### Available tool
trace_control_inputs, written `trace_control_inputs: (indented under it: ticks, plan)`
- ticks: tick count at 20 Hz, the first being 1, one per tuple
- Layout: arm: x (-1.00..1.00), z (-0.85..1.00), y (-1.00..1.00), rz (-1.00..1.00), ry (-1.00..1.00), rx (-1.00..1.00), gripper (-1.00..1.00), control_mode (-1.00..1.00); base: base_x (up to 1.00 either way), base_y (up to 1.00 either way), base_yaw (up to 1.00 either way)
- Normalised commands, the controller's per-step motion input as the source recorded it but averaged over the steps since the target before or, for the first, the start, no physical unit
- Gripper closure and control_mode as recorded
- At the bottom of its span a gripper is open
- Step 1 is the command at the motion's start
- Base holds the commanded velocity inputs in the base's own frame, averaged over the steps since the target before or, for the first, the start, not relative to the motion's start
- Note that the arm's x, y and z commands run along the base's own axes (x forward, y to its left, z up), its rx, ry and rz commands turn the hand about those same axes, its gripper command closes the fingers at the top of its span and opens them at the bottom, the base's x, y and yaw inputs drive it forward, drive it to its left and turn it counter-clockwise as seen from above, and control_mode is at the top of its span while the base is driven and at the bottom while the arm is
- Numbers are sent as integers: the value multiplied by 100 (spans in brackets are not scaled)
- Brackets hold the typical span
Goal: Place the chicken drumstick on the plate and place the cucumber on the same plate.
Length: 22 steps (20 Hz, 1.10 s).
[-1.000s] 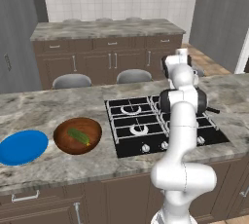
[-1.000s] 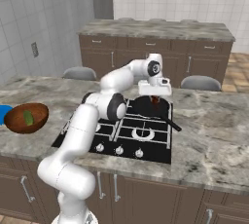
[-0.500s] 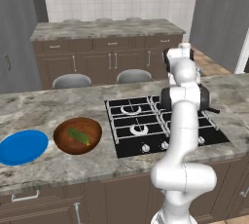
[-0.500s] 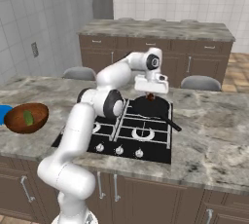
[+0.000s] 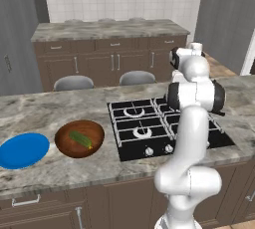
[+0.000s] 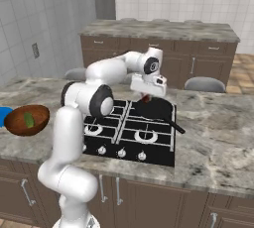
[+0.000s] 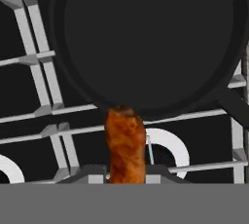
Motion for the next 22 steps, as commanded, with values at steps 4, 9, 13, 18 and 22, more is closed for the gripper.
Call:
trace_control_inputs:
  ticks: [4, 9, 13, 18, 22]
  plan:
    - [-61, 14, 31, -8, -21, -5, 100, -100, 0, 0, 0]
    - [-58, 26, 30, -10, -7, -7, 100, -100, 0, 0, 0]
    - [-54, 29, 29, -10, 0, -6, 100, -100, 0, 0, 0]
    - [-53, 27, 30, -6, -1, -2, 100, -100, 0, 0, 0]
    - [-51, 29, 27, -3, 0, 0, 100, -100, 0, 0, 0]
